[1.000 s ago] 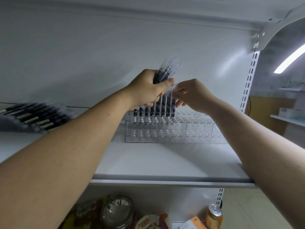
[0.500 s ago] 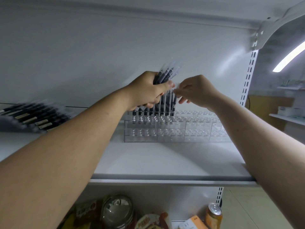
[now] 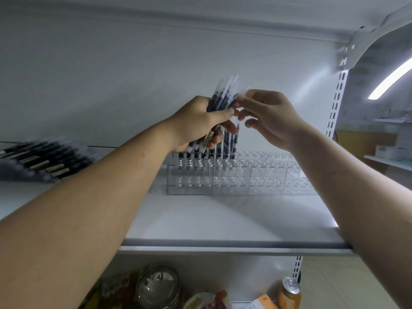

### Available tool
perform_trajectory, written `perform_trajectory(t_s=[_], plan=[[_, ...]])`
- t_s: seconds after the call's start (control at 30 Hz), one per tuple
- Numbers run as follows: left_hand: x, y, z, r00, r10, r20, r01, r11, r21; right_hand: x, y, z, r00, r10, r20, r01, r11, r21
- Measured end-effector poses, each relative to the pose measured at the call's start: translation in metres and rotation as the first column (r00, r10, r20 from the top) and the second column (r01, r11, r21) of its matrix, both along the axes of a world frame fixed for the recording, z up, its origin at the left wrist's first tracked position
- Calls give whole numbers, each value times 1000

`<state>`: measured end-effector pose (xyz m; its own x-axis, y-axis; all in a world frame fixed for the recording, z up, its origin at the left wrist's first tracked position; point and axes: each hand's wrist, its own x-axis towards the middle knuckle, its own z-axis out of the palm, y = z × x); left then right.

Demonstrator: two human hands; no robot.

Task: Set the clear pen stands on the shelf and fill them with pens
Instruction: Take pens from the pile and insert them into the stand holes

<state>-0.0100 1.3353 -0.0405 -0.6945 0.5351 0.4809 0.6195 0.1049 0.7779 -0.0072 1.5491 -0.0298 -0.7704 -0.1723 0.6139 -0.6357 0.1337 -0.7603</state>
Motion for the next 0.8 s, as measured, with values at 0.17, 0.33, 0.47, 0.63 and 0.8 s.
perform_trajectory(t_s=[0.17,0.33,0.47,0.63,0.8], plan=[[-1,-1,1,998,59,-9,-59,998,14,2,1,6,1000,-3,-13,0,966,-257],[-4,-2,-1,978,160,-132,-168,984,-54,-7,16,17,953,-285,-105,209,865,-455],[-3,-2,-1,982,159,-103,-165,985,-55,-10,12,8,863,-432,-263,421,902,-99],[-2,-4,4,994,93,60,-95,995,24,-8,2,-2,863,-416,-286,475,862,177],[-4,-5,4,993,53,101,-61,995,78,-4,-1,-4,878,-382,-287,468,810,353]])
